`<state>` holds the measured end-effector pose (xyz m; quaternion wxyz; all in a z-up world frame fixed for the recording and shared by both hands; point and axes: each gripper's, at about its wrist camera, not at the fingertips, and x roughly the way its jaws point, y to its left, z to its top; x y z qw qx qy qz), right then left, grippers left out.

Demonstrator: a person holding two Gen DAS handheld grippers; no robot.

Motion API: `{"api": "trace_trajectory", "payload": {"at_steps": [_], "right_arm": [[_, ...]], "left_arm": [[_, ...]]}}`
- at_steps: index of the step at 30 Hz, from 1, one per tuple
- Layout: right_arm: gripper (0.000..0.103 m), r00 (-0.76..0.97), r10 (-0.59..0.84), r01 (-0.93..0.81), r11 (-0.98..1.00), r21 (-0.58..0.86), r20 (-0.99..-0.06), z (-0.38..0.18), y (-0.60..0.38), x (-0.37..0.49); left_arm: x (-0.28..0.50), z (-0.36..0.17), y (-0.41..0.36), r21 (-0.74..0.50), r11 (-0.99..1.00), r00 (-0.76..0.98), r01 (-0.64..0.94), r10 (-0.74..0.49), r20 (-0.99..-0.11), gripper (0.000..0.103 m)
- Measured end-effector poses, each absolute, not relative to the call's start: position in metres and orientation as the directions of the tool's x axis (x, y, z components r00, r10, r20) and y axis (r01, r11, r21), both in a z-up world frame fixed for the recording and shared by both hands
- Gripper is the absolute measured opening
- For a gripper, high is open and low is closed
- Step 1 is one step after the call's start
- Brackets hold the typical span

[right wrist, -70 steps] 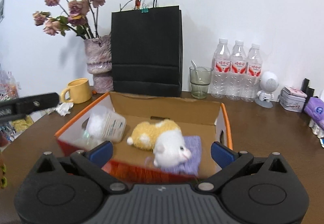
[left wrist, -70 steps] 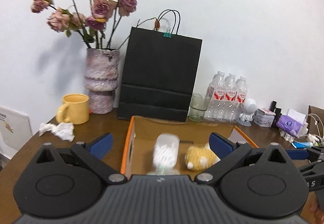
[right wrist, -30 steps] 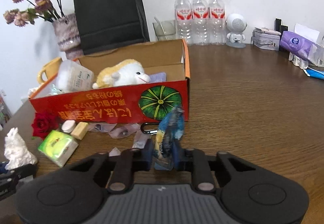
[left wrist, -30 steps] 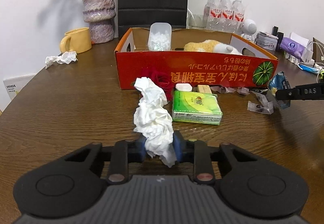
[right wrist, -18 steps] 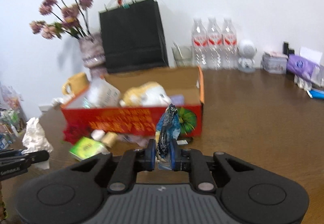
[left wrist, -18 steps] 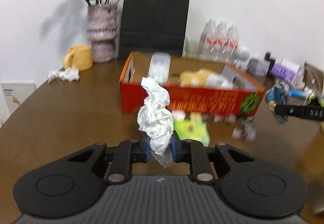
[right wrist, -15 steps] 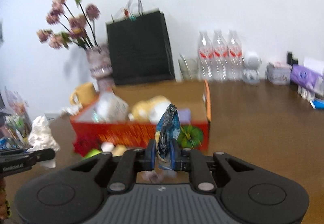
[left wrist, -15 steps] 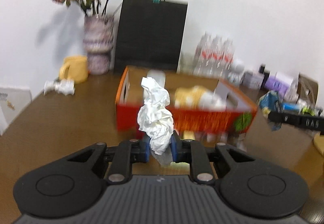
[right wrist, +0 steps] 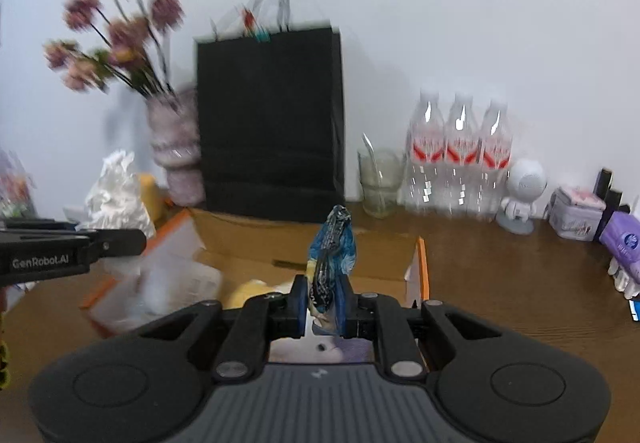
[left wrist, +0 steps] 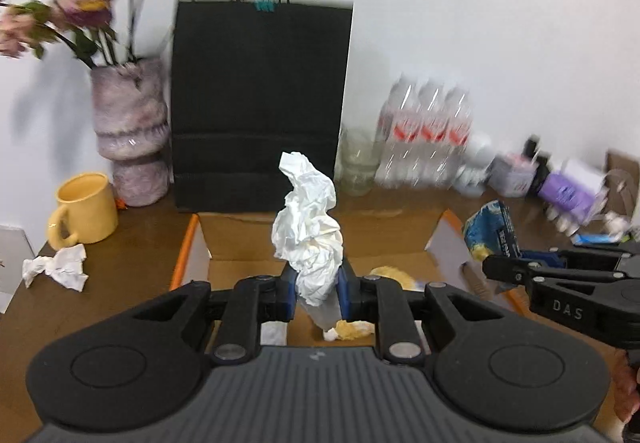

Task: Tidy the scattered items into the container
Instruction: 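Drop the tissue and snack packet into the box by opening both tools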

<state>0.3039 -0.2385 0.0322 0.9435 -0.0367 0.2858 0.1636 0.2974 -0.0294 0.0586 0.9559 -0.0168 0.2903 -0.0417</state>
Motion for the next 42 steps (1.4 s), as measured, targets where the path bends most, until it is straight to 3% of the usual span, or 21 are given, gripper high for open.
{"api": "trace_trajectory", "payload": {"at_steps": [7, 14, 15, 16, 19, 20, 22, 25, 33, 42], "right_arm": [[0.013, 0.7, 0.218, -0.311, 0.95, -0.015, -0.68, -0.016, -0.222, 0.37], [0.022, 0.65, 0.184, -0.307, 0.951, -0.034, -0.738, -0.043, -0.215, 0.393], [0.025, 0.65, 0.187, -0.308, 0.951, -0.03, -0.737, -0.044, -0.216, 0.394], [0.027, 0.648, 0.19, -0.308, 0.951, -0.026, -0.738, -0.043, -0.216, 0.393], [0.062, 0.663, 0.167, -0.277, 0.96, -0.033, -0.729, -0.038, -0.219, 0.391], [0.073, 0.674, 0.158, -0.266, 0.963, -0.038, -0.722, -0.035, -0.221, 0.39], [0.08, 0.685, 0.172, -0.265, 0.964, -0.023, -0.708, -0.029, -0.224, 0.386], [0.086, 0.696, 0.19, -0.256, 0.967, 0.008, -0.692, -0.019, -0.228, 0.379], [0.098, 0.729, 0.232, -0.252, 0.966, 0.062, -0.644, 0.007, -0.249, 0.336], [0.1, 0.769, 0.304, -0.312, 0.946, 0.086, -0.563, 0.02, -0.281, 0.247]], "left_arm": [[0.367, 0.015, -0.048, -0.012, 0.999, 0.713, 0.04, -0.037, -0.7, 0.02], [0.383, 0.0, -0.047, 0.01, 1.0, 0.692, 0.025, -0.01, -0.722, 0.021], [0.383, -0.001, -0.046, 0.01, 1.0, 0.691, 0.024, -0.009, -0.723, 0.027], [0.383, -0.001, -0.045, 0.009, 1.0, 0.691, 0.02, -0.008, -0.723, 0.04], [0.381, 0.003, -0.043, 0.004, 1.0, 0.697, 0.016, -0.009, -0.717, 0.073], [0.379, 0.004, -0.043, 0.0, 1.0, 0.7, 0.015, -0.011, -0.714, 0.077], [0.375, 0.01, -0.041, -0.002, 1.0, 0.711, 0.008, -0.007, -0.703, 0.092], [0.367, 0.02, -0.039, 0.006, 1.0, 0.739, -0.005, 0.008, -0.674, 0.101], [0.319, 0.046, -0.02, -0.033, 0.999, 0.804, -0.006, -0.015, -0.595, 0.103], [0.223, 0.039, -0.001, -0.042, 0.998, 0.837, 0.041, -0.057, -0.544, 0.103]]}}
